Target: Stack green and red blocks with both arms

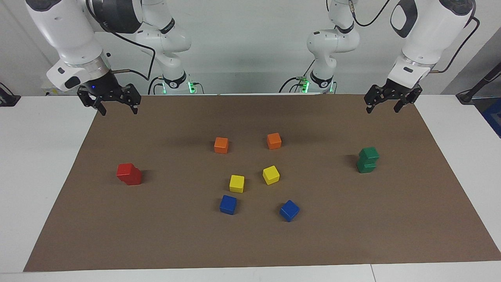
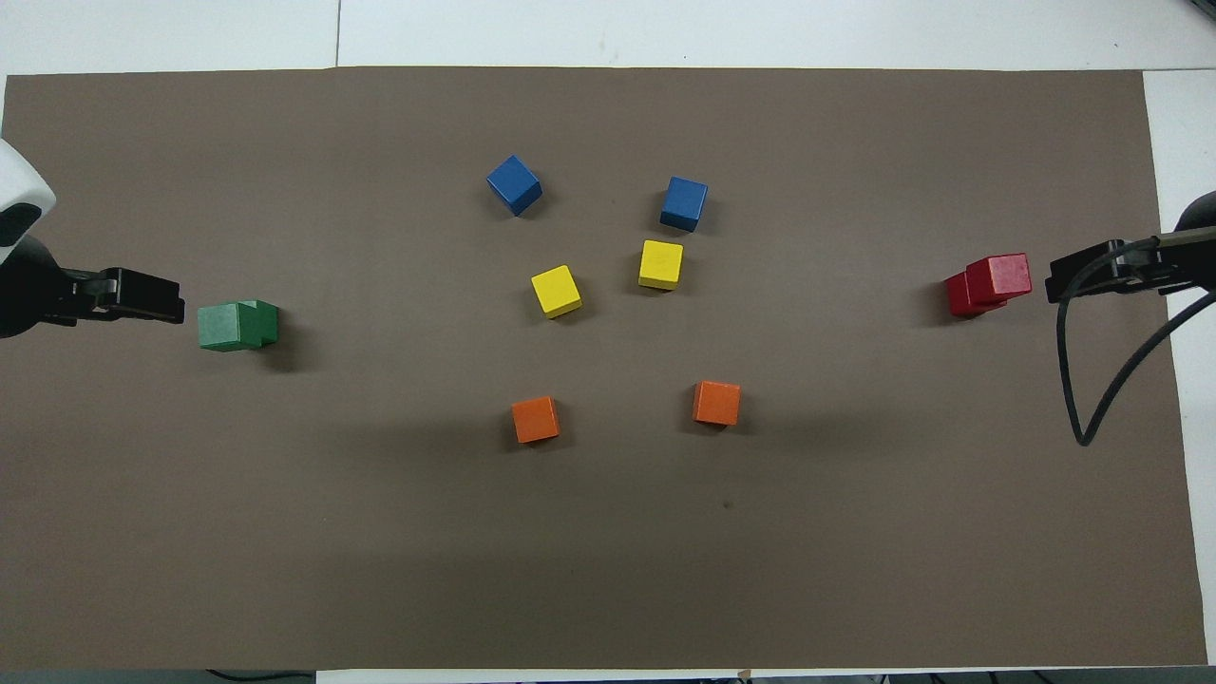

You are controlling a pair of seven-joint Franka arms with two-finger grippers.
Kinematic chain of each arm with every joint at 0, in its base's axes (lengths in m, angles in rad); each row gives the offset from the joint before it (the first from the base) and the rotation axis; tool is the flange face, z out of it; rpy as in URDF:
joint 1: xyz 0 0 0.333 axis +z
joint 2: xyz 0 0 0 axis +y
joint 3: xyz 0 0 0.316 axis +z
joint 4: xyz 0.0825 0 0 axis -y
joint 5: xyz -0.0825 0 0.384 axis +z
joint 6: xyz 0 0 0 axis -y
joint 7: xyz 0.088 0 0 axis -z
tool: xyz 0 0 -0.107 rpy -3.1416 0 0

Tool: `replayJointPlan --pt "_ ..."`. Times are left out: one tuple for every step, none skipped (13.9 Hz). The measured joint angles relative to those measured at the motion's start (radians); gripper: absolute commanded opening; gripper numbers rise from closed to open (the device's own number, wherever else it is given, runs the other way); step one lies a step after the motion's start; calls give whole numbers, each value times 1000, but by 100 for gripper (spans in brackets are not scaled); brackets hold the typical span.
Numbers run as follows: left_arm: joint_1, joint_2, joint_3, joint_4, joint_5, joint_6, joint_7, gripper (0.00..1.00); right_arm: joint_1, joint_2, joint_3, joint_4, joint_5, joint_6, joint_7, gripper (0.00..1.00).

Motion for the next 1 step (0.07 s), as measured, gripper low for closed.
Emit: replayJointPlan --pt "0 0 0 0 0 0 0 100 0 0 0 0 0 0 0 100"
